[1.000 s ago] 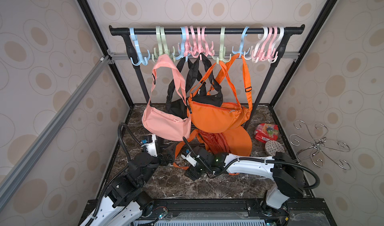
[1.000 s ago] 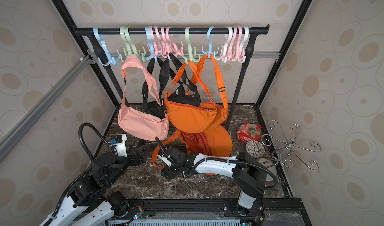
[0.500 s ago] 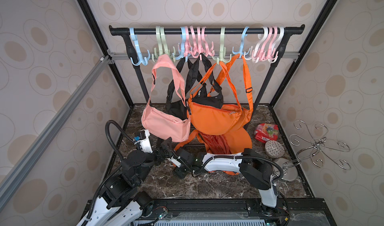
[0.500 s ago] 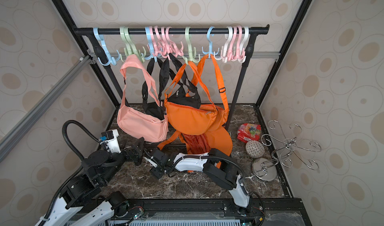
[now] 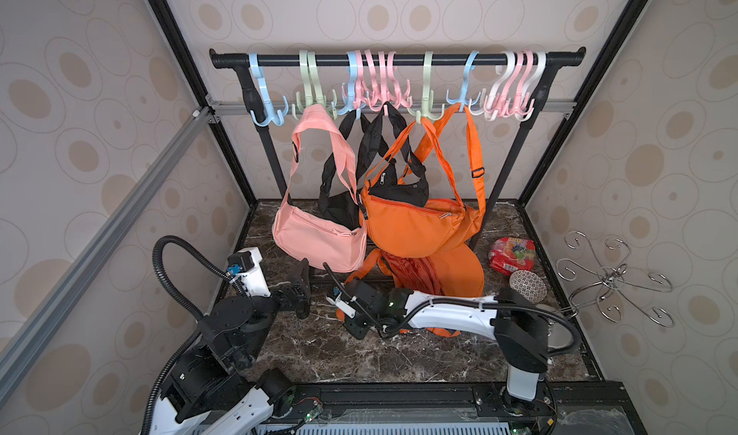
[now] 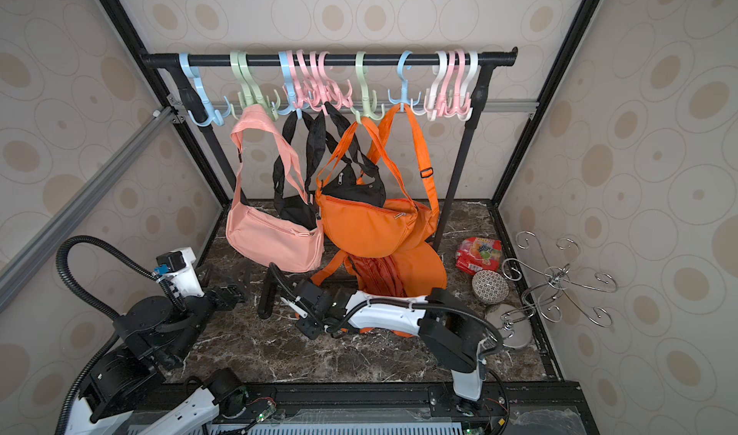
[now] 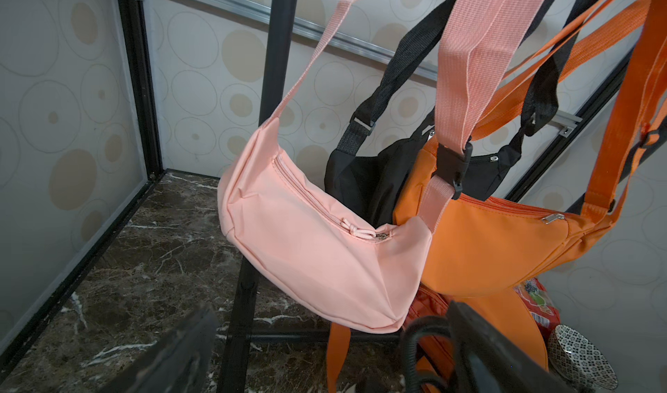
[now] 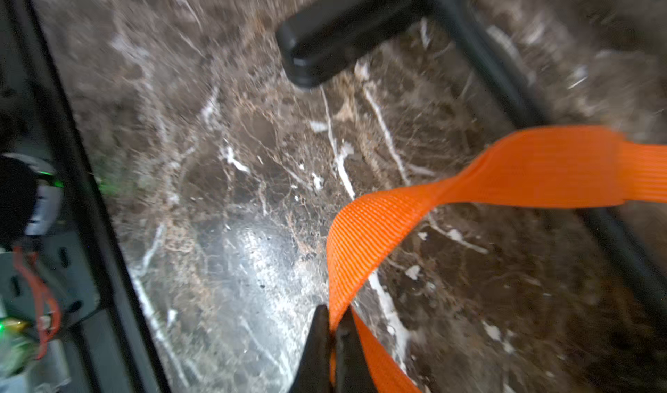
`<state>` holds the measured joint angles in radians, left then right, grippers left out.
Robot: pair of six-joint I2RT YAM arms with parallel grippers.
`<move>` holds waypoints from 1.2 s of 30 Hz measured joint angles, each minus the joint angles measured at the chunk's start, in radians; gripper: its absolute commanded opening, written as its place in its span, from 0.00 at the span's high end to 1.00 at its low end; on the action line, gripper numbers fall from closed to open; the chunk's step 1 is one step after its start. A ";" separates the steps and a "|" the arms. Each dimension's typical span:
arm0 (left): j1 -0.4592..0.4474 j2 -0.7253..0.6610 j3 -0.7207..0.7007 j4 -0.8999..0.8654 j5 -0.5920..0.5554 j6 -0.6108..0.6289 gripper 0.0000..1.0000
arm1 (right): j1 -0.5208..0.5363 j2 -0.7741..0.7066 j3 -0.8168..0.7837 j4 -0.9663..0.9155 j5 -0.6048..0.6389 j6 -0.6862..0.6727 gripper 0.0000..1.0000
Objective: Hang the bag on a hook
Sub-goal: Pick up the bag from the bag.
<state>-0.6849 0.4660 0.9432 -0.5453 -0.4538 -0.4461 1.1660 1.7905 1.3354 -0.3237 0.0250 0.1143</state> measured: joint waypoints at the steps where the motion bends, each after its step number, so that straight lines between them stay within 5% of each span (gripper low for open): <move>1: 0.000 0.008 0.000 0.003 0.005 0.011 0.01 | 0.000 -0.040 0.000 -0.004 0.003 -0.005 1.00; 10: 0.000 0.061 0.010 0.078 0.204 0.150 0.03 | -0.018 -0.339 0.006 -0.090 -0.124 -0.051 1.00; 19: 0.000 0.173 0.097 0.153 0.372 0.263 0.06 | -0.183 -0.591 0.142 -0.163 -0.339 -0.051 1.00; 36: -0.201 0.476 0.237 0.262 0.489 0.455 0.04 | -0.345 -0.586 0.248 -0.232 -0.579 -0.048 1.00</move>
<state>-0.8856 0.9417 1.1797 -0.2836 0.0349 0.0086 0.8211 1.2049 1.5833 -0.5556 -0.5537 0.0666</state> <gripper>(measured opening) 0.958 0.049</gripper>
